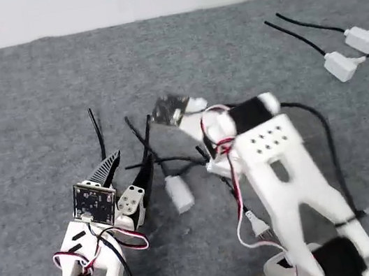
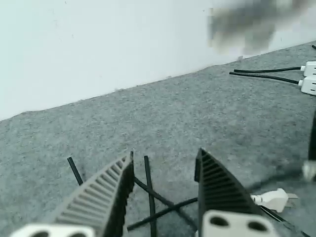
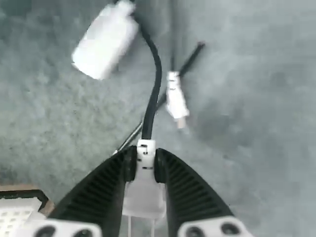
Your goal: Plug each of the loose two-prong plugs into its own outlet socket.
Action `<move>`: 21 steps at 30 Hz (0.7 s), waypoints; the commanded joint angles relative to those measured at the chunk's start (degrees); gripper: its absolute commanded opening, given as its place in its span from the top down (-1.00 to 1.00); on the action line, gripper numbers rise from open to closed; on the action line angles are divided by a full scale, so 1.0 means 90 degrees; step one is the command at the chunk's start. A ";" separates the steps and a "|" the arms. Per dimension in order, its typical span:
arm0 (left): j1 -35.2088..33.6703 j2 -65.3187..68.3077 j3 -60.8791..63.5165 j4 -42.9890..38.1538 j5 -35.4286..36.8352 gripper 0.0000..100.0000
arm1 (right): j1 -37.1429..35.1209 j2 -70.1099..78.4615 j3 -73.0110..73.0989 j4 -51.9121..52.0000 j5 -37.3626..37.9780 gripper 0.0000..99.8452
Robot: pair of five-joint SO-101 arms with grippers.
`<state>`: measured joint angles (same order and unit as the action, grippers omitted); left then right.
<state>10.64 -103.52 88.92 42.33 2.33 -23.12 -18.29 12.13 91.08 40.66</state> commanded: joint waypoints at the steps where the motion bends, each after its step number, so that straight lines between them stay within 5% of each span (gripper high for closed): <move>1: -0.0010 -0.0088 -0.0005 -0.0176 0.0010 0.62 | -0.0063 -0.0611 -0.1299 0.0611 -0.0264 0.98; 8: 0.0020 -0.0088 0.0269 -0.0479 0.0010 0.62 | -0.0024 -0.0562 -0.2501 0.0161 -0.1368 0.98; 21: 0.0430 -0.0098 -0.0024 -0.0479 0.0049 0.62 | -0.0317 -0.0640 -0.2520 -0.1958 -0.2090 0.98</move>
<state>11.34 -103.52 92.00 39.60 2.33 -23.47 -21.71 -7.38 76.40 24.31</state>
